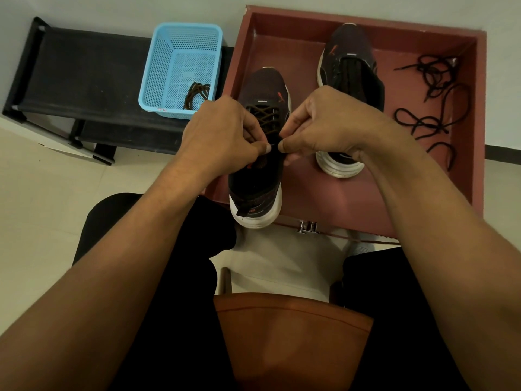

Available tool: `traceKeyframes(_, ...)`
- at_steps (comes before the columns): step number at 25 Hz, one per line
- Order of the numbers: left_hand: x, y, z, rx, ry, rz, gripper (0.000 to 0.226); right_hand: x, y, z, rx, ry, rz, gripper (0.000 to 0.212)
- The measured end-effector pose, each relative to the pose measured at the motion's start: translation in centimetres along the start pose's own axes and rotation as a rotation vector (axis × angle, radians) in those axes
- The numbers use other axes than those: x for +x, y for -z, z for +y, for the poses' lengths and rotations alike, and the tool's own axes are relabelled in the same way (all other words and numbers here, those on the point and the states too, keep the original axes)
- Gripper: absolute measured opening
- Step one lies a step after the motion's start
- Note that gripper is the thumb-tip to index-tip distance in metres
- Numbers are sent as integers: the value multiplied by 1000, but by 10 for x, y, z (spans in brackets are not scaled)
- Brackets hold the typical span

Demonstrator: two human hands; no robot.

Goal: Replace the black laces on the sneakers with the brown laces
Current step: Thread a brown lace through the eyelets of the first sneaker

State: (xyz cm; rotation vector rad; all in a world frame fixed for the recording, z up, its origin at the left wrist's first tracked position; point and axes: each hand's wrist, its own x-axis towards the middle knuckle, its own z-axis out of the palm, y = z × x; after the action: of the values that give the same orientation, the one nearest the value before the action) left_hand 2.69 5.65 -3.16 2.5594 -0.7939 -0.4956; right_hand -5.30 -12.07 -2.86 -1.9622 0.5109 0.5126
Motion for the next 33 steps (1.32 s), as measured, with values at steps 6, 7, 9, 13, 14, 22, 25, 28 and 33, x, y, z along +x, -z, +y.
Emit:
traceKeyframes(6,-1,-2,-1,41,-12,25,14,-1,0,0,42,7,-6,11)
traceKeyframes(7,-1,-1,-2,34,-12,18,13,-2,0,0,40,13,-12,10)
traceKeyframes(9,0,2,-3,18,-17,-14,11,-4,2,2,64,25,-24,9)
traceKeyframes(13,-1,4,-2,15,-31,-50,9,-6,2,3,118,28,-19,12)
traceKeyframes(14,-1,3,-2,24,-35,-45,10,-5,1,3,112,29,-20,12)
traceKeyframes(22,2,10,-8,17,-32,-85,7,-2,-1,4,98,48,-33,11)
traceKeyframes(25,1,5,-7,10,-44,-89,7,-1,-1,6,84,69,-32,10)
traceKeyframes(28,2,1,-5,5,-31,-69,6,-2,-1,6,73,77,-20,11)
traceKeyframes(33,3,4,-7,13,-26,-81,6,-3,-3,5,76,72,-29,13)
